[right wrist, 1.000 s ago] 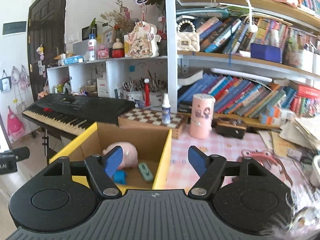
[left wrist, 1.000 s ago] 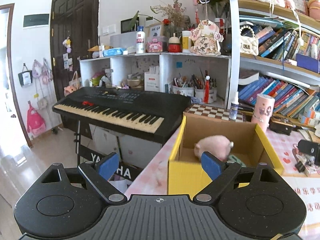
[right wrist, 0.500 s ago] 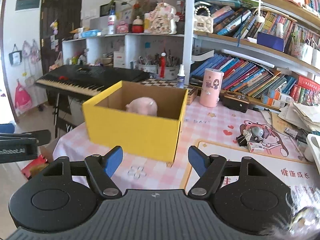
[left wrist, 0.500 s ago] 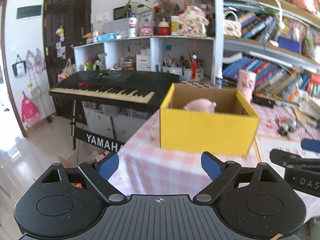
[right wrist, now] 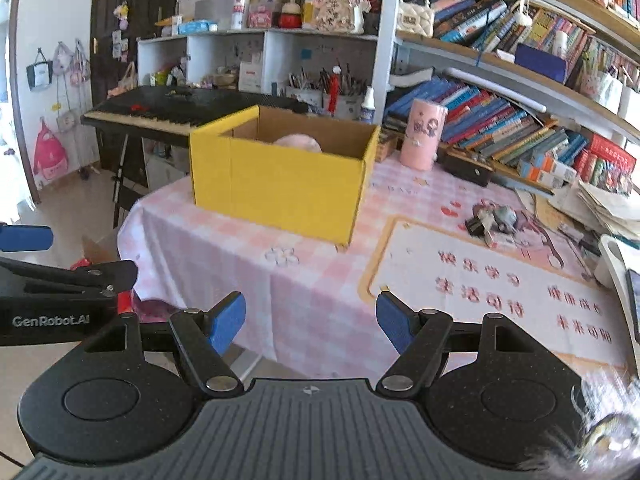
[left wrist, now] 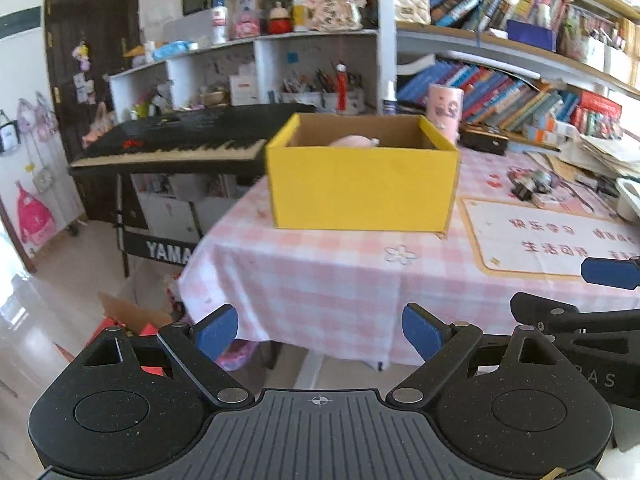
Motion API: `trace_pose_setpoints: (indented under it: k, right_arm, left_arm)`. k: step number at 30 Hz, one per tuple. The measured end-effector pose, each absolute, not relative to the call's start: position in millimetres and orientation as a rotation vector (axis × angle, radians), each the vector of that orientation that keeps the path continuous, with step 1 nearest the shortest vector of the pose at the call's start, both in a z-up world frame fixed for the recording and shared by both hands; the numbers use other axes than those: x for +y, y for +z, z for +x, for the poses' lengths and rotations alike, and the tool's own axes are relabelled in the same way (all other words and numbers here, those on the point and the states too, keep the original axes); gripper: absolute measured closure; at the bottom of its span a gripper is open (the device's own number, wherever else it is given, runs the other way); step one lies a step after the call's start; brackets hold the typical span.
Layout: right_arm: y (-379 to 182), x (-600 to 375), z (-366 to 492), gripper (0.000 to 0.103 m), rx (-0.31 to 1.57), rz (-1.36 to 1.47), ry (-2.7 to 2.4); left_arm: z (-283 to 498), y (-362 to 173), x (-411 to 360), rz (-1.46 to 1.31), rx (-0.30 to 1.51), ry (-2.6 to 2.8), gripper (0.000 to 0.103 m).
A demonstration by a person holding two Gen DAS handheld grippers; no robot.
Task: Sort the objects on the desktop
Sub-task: 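Lift both open tools out of the box and back toward the table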
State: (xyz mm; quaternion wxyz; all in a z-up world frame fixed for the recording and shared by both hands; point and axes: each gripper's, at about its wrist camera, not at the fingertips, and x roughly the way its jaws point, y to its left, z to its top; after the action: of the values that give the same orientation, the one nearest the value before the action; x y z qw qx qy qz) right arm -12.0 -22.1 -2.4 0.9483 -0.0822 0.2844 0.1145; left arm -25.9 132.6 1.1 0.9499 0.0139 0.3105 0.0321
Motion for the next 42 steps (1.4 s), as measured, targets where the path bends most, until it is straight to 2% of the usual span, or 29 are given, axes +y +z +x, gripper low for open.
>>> trace_pose_setpoints:
  k: [17, 42]
  right_arm:
    - [-6, -86, -20, 0.032, 0.618, -0.079, 0.048]
    - [-10, -172, 42, 0.032, 0.652, -0.02, -0.032]
  left_arm:
    - [-8, -1, 79, 0.071, 0.633, -0.093, 0.012]
    - [73, -7, -12, 0.102, 0.668, -0.206, 0.012]
